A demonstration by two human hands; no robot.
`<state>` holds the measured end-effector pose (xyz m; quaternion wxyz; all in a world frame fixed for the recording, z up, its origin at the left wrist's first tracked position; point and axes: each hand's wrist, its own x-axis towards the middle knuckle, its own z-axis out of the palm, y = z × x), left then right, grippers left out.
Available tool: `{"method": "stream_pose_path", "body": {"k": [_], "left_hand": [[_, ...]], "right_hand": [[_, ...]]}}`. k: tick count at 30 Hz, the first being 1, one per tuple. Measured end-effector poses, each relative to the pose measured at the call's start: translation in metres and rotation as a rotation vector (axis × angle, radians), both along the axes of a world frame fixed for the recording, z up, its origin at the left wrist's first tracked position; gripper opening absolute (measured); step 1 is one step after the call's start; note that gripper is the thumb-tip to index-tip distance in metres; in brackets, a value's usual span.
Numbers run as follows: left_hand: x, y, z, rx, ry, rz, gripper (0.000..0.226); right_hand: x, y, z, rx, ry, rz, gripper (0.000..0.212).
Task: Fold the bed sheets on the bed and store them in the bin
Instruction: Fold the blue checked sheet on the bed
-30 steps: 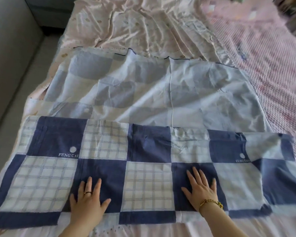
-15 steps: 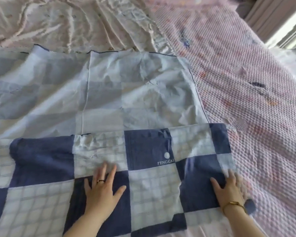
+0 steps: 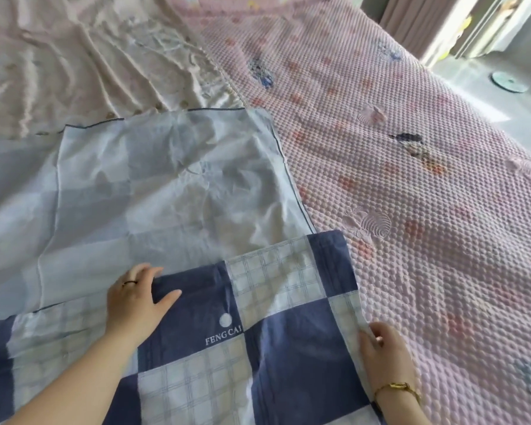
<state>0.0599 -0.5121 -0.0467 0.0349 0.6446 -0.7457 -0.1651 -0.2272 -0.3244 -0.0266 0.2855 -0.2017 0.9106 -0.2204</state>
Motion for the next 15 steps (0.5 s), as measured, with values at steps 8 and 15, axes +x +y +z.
{"method": "stream_pose_path", "body": {"k": [8,15], "left_hand": [[-0.013,-0.016,0.019,-0.037,-0.221,-0.177,0.025],[0.003,-0.015,0.008,-0.108,-0.094,0.004,0.036]], "right_hand": [[0.003,-0.008,0.004,-0.23,0.158,-0.106,0.019],[-0.001,-0.031,0.002,-0.089,0.009,0.021,0.006]]}}
